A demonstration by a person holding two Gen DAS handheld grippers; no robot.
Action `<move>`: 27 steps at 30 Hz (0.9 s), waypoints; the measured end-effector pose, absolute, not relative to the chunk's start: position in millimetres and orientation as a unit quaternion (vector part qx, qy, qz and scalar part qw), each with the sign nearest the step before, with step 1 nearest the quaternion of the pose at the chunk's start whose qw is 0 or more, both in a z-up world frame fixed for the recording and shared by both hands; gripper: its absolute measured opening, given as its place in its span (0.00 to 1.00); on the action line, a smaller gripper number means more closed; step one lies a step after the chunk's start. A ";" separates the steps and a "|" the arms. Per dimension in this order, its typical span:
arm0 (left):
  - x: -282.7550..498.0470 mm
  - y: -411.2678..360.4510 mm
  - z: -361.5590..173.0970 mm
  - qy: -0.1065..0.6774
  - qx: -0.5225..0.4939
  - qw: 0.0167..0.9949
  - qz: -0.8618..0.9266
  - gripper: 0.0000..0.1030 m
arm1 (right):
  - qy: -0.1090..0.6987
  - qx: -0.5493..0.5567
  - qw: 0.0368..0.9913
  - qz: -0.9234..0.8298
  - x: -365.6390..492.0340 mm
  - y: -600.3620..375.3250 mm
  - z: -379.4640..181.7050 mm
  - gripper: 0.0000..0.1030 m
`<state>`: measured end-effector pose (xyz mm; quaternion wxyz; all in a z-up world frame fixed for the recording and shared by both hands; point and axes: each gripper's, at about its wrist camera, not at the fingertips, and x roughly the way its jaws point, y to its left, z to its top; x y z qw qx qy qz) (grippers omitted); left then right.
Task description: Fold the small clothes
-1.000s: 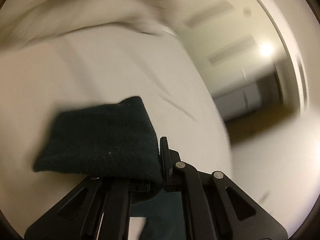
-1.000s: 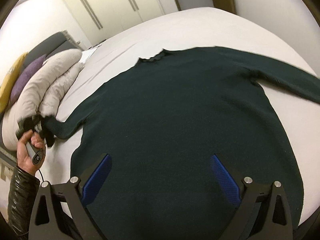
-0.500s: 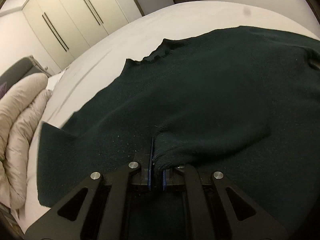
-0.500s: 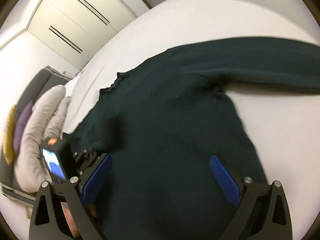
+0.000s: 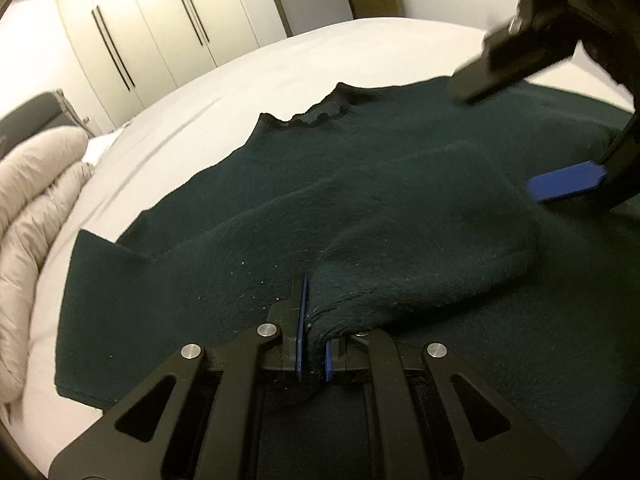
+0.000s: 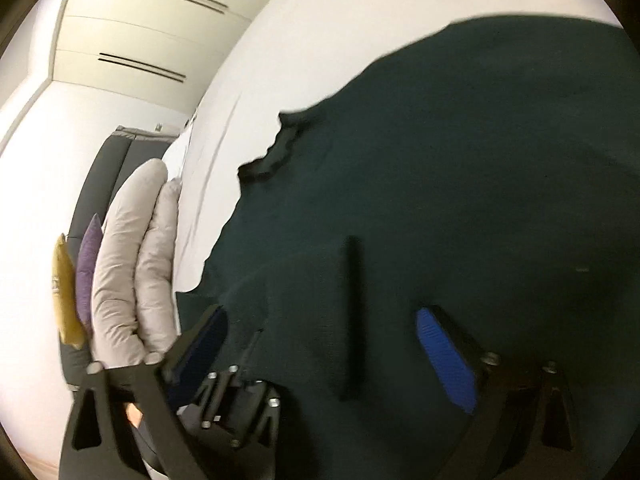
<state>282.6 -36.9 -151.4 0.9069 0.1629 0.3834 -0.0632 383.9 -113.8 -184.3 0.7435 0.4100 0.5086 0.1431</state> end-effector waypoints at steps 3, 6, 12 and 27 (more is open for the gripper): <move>282.8 -27.8 -149.1 0.386 0.131 0.910 -0.072 0.06 | 0.534 0.393 0.732 0.156 388.3 -98.2 -189.2 0.79; 284.6 -20.5 -147.9 0.389 0.107 0.911 -0.080 0.06 | 0.534 0.403 0.726 0.159 389.8 -93.6 -192.5 0.79; 288.4 -16.2 -148.1 0.391 0.092 0.912 -0.080 0.06 | 0.547 0.368 0.736 0.151 399.5 -86.7 -193.0 0.33; 252.5 3.9 -136.0 0.387 0.053 0.918 -0.067 0.16 | 0.502 0.269 0.815 0.107 427.4 -144.0 -148.2 0.09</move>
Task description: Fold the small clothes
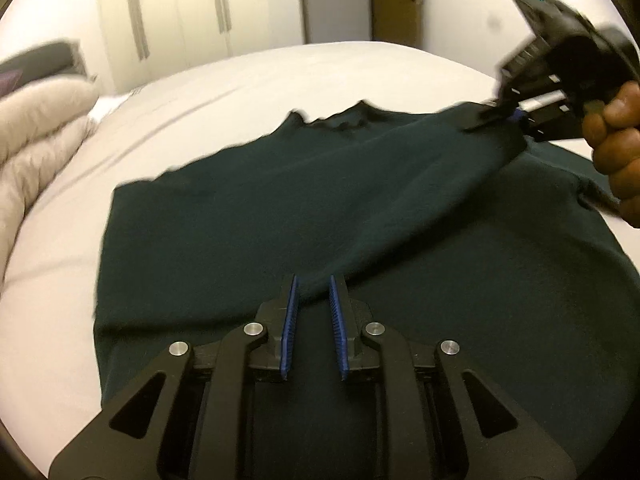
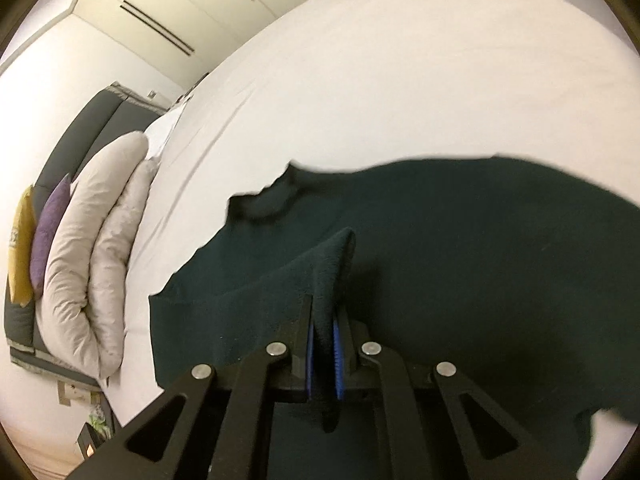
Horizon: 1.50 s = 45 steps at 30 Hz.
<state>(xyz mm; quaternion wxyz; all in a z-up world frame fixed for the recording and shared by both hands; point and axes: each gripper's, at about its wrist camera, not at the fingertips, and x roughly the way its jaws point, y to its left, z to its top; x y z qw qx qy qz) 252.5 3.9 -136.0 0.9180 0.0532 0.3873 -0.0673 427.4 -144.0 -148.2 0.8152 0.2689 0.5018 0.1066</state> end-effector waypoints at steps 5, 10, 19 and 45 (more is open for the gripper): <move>258.3 43.2 -134.6 0.402 -0.018 0.914 -0.041 0.16 | 0.525 0.265 0.805 0.081 434.5 -155.4 -175.4 0.09; 275.7 76.9 -116.1 0.379 -0.038 0.925 0.000 0.16 | 0.521 0.262 0.808 0.081 433.7 -154.1 -178.8 0.09; 340.8 106.1 -103.5 0.392 -0.016 0.919 0.035 0.16 | 0.521 0.274 0.805 0.078 421.2 -162.5 -176.2 0.08; 336.9 113.2 -164.1 0.417 0.014 0.908 0.047 0.15 | 0.434 0.319 0.831 0.138 387.6 -162.3 -139.1 0.15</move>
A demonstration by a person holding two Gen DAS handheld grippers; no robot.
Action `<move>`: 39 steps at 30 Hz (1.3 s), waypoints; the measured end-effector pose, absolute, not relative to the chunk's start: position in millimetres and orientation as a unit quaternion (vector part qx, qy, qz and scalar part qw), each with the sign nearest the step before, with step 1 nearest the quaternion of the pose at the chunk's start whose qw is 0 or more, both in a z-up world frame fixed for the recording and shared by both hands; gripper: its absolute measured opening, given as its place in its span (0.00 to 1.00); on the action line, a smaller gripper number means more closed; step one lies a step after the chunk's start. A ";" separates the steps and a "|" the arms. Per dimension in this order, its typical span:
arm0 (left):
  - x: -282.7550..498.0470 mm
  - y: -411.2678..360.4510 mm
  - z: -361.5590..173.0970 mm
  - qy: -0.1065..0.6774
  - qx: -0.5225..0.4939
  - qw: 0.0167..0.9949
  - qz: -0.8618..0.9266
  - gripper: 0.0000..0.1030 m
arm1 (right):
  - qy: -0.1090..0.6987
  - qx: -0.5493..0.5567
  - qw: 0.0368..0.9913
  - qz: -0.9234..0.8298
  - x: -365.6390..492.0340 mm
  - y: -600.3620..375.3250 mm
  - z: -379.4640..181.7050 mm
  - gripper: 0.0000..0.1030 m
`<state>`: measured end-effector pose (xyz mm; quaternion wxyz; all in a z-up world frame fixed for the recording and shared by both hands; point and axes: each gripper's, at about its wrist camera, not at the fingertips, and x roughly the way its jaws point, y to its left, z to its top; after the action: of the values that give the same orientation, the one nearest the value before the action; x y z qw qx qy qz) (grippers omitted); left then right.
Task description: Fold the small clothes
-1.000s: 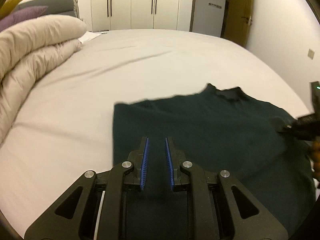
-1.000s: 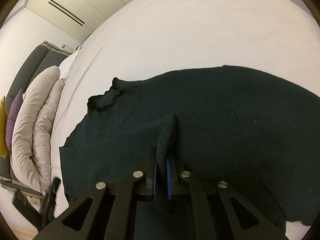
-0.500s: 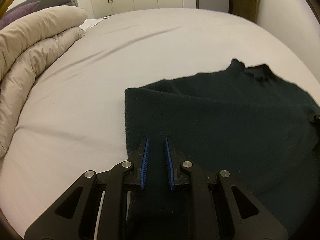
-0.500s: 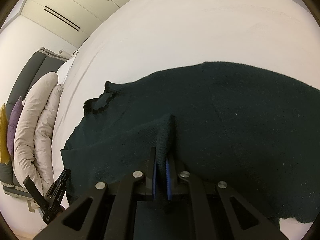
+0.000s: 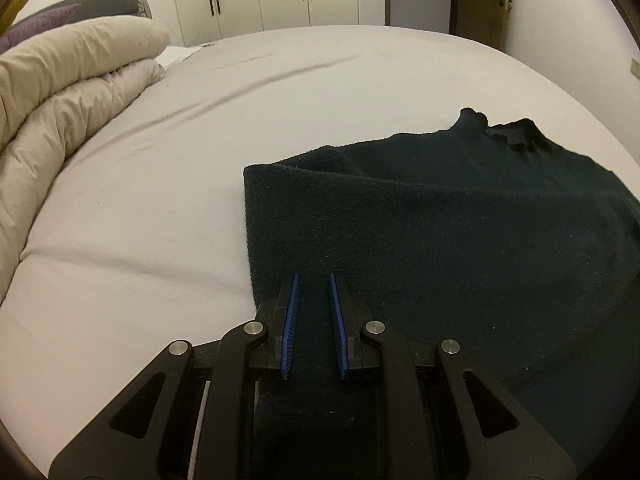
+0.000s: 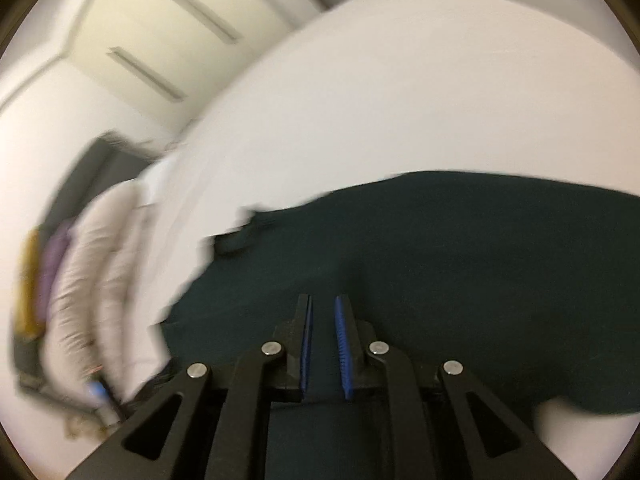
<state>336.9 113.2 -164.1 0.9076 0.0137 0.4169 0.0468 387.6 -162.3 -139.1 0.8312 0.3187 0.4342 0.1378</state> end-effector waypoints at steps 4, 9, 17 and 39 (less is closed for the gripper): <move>335.4 118.3 -164.4 0.413 -0.002 0.910 0.039 0.15 | 0.452 0.324 0.808 0.192 406.3 -126.0 -166.6 0.39; 334.6 138.3 -167.1 0.411 -0.059 0.910 0.011 0.15 | 0.441 0.406 0.782 0.170 408.4 -167.7 -216.1 0.00; 330.1 164.8 -168.3 0.406 -0.127 0.905 -0.021 0.15 | 0.384 0.427 0.815 0.080 372.4 -222.0 -181.7 0.05; 331.9 157.6 -167.2 0.407 -0.106 0.907 -0.012 0.15 | 0.324 0.525 0.787 0.005 219.9 -326.0 -191.3 0.54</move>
<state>331.9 157.6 -167.2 0.9073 -0.1063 0.4067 -0.0115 219.9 -326.0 -191.3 0.7872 0.5249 0.3238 0.0046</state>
